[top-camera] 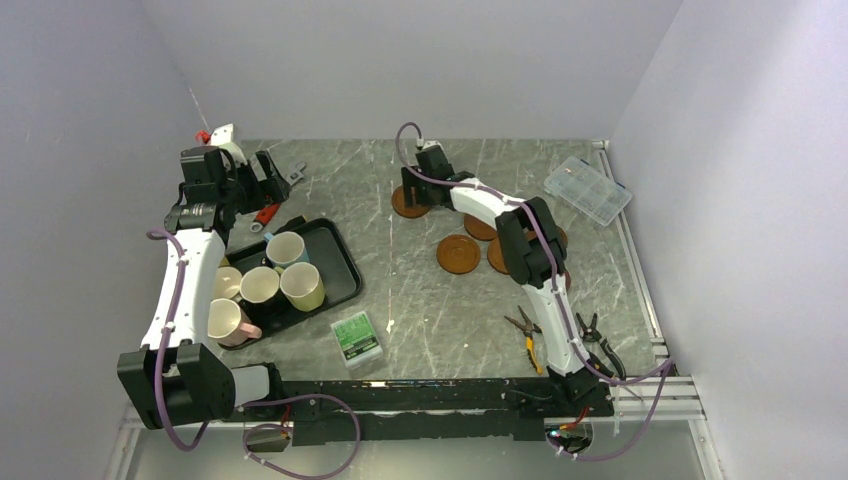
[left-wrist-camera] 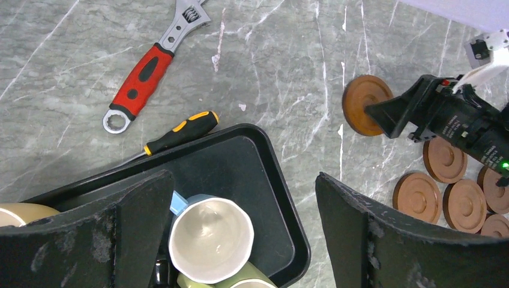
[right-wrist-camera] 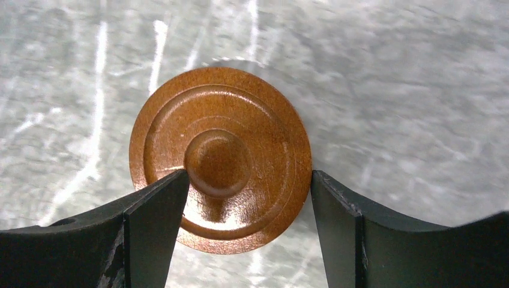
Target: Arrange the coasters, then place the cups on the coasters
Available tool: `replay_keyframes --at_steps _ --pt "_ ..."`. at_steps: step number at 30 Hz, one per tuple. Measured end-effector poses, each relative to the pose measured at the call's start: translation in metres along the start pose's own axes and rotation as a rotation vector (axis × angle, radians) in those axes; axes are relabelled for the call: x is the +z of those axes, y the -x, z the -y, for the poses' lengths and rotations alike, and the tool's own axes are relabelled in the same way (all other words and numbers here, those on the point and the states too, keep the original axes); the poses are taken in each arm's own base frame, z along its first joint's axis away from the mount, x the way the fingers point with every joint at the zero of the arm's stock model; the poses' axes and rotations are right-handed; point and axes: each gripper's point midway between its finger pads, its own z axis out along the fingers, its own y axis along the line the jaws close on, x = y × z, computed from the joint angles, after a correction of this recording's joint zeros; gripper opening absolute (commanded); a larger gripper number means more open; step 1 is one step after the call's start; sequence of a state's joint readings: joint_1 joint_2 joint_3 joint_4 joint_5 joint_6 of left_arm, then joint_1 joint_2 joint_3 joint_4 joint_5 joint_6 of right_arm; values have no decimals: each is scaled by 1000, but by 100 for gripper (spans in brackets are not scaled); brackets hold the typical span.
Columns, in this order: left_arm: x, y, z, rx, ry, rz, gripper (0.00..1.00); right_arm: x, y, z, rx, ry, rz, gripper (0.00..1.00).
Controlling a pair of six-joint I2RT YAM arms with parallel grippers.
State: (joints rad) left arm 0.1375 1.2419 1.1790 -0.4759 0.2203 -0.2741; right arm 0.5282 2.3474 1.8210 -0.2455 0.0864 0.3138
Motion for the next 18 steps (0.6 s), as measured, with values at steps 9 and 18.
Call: replay_keyframes --at_steps 9,18 --pt "4 -2 -7 -16 9 -12 94 20 11 -66 -32 154 34 78" --pt "5 -2 -14 -41 10 -19 94 21 10 -101 -46 248 31 86"
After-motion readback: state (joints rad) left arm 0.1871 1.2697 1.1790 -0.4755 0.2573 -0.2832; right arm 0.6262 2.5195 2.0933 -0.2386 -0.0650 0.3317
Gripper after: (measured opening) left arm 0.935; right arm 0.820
